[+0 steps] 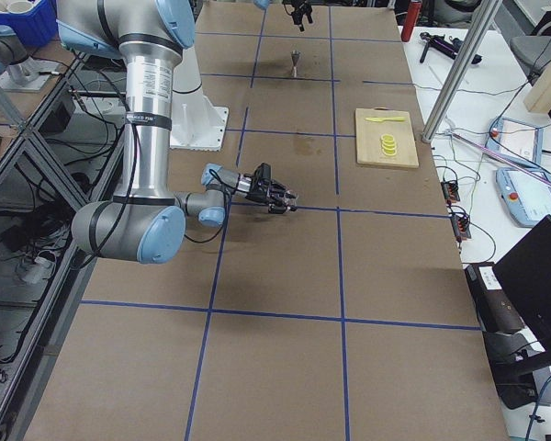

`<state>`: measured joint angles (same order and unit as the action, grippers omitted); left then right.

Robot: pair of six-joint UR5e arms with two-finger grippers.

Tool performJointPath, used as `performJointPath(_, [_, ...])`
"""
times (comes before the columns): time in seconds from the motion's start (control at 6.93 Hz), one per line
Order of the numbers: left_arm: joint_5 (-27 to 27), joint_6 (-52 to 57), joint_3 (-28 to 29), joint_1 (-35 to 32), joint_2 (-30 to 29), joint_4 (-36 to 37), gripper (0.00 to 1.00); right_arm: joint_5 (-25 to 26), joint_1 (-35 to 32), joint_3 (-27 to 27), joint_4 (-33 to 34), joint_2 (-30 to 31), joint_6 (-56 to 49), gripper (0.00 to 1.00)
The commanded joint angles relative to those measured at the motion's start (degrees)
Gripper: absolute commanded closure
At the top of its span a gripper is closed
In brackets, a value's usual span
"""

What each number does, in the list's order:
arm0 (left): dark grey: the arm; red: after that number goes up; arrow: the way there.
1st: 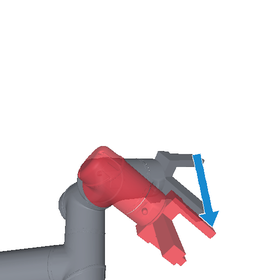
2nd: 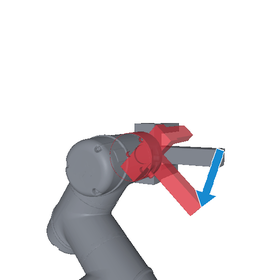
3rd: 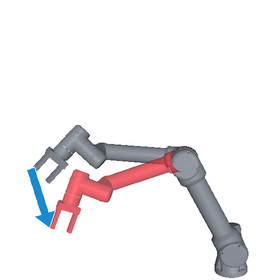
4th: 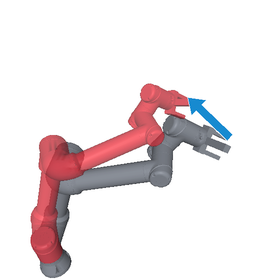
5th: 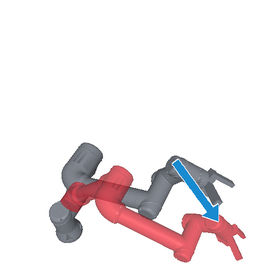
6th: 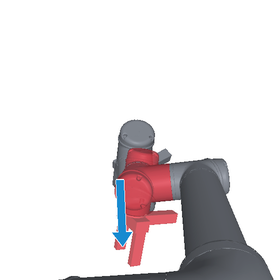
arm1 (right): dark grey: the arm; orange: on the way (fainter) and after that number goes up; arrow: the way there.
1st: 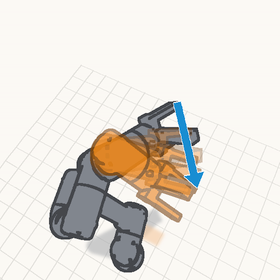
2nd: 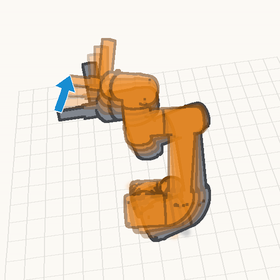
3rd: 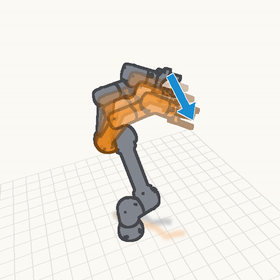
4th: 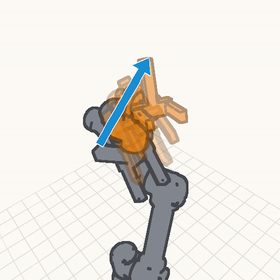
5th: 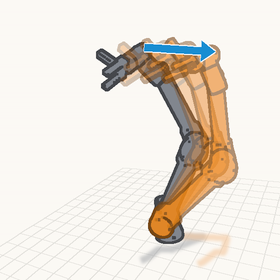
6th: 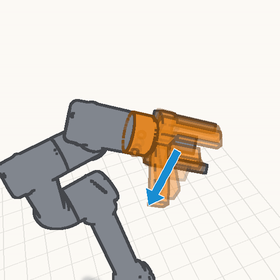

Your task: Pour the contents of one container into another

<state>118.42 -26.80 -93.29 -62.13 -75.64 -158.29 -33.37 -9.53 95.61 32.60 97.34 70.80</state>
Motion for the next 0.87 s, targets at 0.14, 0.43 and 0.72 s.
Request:
performJointPath(0.14, [0.0,0.0,0.0,0.0,-0.1,0.0,0.00,0.0,1.4,-0.5,-0.1,0.0,0.5,0.98])
performJointPath(0.43, [-0.2,0.0,-0.2,-0.1,0.0,-0.1,0.00,-0.1,2.3,-0.6,-0.1,0.1,0.9,0.97])
performJointPath(0.72, [-0.2,0.0,-0.4,-0.2,0.1,-0.2,0.00,-0.2,2.6,-0.6,-0.1,0.6,0.9,0.95])
